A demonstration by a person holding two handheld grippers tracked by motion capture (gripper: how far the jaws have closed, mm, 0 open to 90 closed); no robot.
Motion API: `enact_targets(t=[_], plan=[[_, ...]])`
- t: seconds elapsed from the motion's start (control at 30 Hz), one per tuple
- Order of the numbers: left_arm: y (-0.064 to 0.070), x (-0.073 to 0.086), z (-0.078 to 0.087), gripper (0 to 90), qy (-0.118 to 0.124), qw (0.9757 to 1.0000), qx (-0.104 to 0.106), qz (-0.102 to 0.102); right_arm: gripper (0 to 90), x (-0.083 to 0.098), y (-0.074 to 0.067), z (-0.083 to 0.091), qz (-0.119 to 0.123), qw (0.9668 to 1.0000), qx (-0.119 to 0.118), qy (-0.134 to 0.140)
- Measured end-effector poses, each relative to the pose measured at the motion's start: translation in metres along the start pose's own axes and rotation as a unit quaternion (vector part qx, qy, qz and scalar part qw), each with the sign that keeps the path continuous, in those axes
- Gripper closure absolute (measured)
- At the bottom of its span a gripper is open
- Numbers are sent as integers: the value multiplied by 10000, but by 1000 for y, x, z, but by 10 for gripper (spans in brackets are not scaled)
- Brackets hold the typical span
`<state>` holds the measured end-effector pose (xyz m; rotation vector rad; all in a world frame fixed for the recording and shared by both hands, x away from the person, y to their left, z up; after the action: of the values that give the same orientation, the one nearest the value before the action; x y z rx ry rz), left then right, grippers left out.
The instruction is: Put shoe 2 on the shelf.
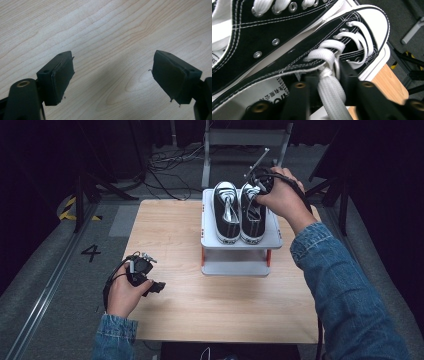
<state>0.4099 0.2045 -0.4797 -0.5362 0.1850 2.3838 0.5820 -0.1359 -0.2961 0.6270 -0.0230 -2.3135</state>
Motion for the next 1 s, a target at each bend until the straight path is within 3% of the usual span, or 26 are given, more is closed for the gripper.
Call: enact_targets(t=[0.1, 0.23, 0.37, 0.43, 0.5, 0.53, 0.73, 0.83, 1.0], plan=[[0, -1, 0, 182, 16, 10000, 5, -15, 499, -1, 2, 4, -22, 9996, 13, 264], [-2, -5, -2, 181, 32, 10000, -18, -54, 447, 4, 6, 21, -198, 9981, -48, 581], [0, -9, -5, 180, -1, 9999, 39, -114, 424, 16, 14, 43, -373, 9943, -192, 981], [-1, -10, -7, 180, 55, 9998, -59, -156, 424, 25, 19, 53, -437, 9928, -216, 1095], [-1, -13, -7, 181, 300, 9986, -338, -275, 423, 37, 25, 61, -484, 9918, -220, 1163], [-1, -14, -6, 187, 357, 9981, -370, -327, 418, 45, 29, 64, -497, 9912, -199, 1210], [-4, -18, -6, 175, 376, 9982, -306, -360, 401, 86, 46, 75, -539, 9884, -247, 1396], [-5, -19, -5, 174, 437, 9982, -259, -328, 401, 106, 47, 80, -463, 9860, -418, 1549], [-6, -19, -6, 174, 346, 9983, -228, -410, 395, 137, 52, 83, -452, 9844, -419, 1648]])
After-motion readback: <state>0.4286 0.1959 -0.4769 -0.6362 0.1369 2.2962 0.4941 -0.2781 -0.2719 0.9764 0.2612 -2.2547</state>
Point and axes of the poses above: each handheld gripper's, and its own axes: z roughly backward along the jaws, x roughly out of its underside, y roughly to its right, the point moved 7 cm from there along -z, roughly forward along the jaws, and after that the axes turned 7 degrees about -z, right-handed, at the moved point
